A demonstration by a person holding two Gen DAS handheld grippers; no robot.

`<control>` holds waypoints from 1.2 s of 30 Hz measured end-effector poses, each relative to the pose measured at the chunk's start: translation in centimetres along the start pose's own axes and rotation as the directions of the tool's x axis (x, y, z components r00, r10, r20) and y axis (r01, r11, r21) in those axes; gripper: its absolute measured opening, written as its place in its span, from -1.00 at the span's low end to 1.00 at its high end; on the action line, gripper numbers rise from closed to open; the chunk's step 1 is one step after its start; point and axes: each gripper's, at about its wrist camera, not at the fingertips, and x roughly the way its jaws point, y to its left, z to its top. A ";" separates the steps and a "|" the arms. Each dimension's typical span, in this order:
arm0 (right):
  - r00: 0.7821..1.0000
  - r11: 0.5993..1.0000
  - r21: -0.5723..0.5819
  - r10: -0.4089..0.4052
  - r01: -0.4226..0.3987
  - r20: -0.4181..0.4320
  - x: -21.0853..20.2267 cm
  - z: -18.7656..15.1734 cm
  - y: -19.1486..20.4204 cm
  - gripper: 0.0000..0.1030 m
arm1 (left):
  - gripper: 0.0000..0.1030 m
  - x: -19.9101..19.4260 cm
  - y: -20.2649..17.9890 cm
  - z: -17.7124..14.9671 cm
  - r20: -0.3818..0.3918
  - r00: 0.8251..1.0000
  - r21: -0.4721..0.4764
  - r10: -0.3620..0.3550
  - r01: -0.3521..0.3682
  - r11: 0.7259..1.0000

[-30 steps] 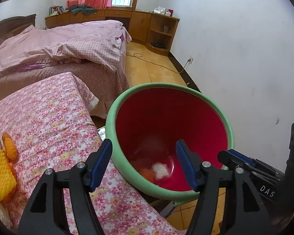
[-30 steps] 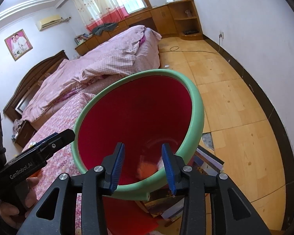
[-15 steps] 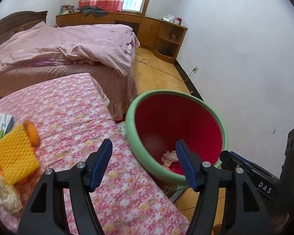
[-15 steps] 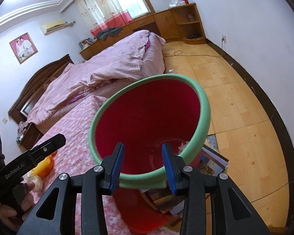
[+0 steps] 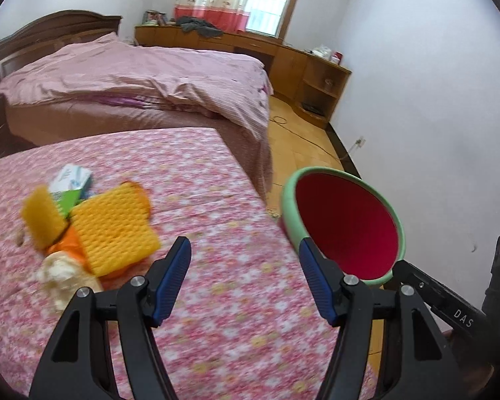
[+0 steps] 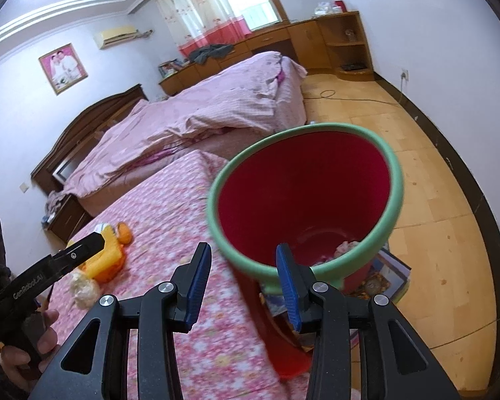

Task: Collect trash
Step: 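Grasp another crumpled white paper with the left tool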

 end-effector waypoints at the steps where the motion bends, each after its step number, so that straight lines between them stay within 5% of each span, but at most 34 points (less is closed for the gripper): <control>1: 1.000 1.000 -0.004 0.003 -0.003 -0.002 0.0 -0.1 0.3 -0.19 | 0.30 -0.3 0.6 -0.1 0.002 1.000 -0.010 0.007 -0.007 1.000; 19: 0.996 0.995 -0.086 0.047 -0.054 -0.081 2.3 -2.2 5.5 -0.18 | 0.30 -2.9 10.2 -2.6 0.011 0.978 -0.177 0.209 -0.203 0.963; 30: 0.993 0.995 -0.085 0.045 -0.055 -0.107 3.0 -2.9 5.7 -0.17 | 0.30 -0.7 12.9 -4.4 -0.075 0.959 -0.226 0.274 -0.284 0.932; 36: 0.992 0.994 -0.092 0.048 -0.059 -0.118 3.3 -3.1 6.1 -0.16 | 0.30 0.1 13.6 -5.1 -0.101 0.964 -0.253 0.245 -0.263 0.931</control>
